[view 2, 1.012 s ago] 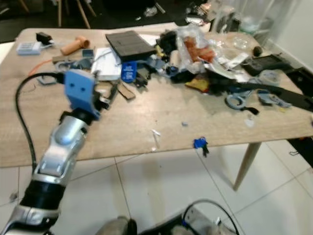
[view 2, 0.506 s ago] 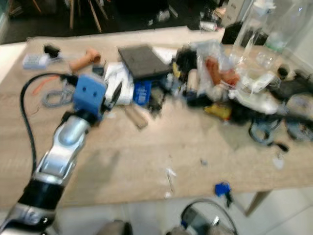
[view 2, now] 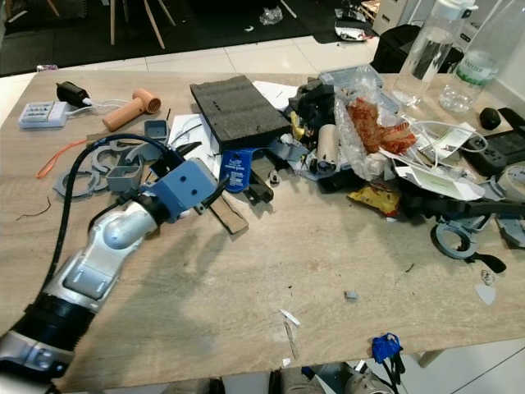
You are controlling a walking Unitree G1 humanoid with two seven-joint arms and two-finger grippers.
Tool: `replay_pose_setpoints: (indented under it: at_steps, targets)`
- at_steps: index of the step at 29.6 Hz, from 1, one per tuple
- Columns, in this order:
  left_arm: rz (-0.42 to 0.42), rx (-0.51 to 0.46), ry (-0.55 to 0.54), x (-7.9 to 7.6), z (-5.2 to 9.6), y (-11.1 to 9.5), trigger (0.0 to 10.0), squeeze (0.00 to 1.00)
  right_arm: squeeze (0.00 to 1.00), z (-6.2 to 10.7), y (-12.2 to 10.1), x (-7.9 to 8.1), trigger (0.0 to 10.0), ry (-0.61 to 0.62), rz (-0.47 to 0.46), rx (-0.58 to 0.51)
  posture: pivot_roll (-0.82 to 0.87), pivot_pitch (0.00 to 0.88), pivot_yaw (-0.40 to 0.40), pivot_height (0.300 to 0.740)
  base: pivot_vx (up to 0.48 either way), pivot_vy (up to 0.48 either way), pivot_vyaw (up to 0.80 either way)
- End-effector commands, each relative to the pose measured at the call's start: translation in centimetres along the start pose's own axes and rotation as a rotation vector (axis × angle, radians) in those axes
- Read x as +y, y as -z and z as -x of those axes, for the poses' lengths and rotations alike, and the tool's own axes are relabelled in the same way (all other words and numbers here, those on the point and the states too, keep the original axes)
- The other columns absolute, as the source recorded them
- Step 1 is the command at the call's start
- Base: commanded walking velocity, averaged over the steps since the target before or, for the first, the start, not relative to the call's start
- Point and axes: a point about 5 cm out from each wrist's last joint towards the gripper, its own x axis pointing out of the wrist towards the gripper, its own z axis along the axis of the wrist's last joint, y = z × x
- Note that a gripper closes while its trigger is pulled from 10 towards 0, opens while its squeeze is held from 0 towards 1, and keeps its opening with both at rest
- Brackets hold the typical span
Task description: Picking trash to rubbish bin
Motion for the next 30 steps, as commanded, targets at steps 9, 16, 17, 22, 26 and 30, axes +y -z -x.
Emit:
replay_pose_setpoints:
  at_steps: [9,16,17,22,26,30]
  targets:
    - [-0.069,0.085,0.075,-1.1,0.0,0.8,10.0,0.0,0.0,-0.2,-0.1,1.6,10.0,-0.054,-0.031,-0.009,0.05,0.139,-0.01,0.74,0.0,0.0,0.0]
    - [-0.077,0.141,0.125,-2.7,-0.5,1.0,10.0,0.0,0.0,-0.2,0.0,1.7,10.0,-0.056,-0.03,-0.007,0.05,0.139,-0.006,0.74,0.0,0.0,0.0]
    - [-0.09,0.16,0.134,-2.9,-0.6,1.2,10.0,0.0,0.0,-0.2,0.0,1.7,10.0,-0.057,-0.03,-0.008,0.05,0.138,-0.005,0.74,0.0,0.0,0.0]
    - [-0.187,0.236,0.128,-3.1,-0.7,2.1,10.0,0.0,0.0,-0.3,-0.1,1.9,10.0,-0.057,-0.03,-0.008,0.05,0.136,-0.002,0.74,0.0,0.0,0.0]
    - [-0.204,0.277,0.104,-2.8,-0.8,2.5,10.0,0.0,0.0,-0.3,-0.1,1.9,10.0,-0.056,-0.029,-0.008,0.05,0.134,0.001,0.74,0.0,0.0,0.0]
    - [-0.237,0.314,0.09,-2.8,-0.8,2.9,10.0,0.0,0.0,-0.3,-0.1,2.0,10.0,-0.057,-0.032,-0.008,0.05,0.134,0.006,0.74,0.0,0.0,0.0]
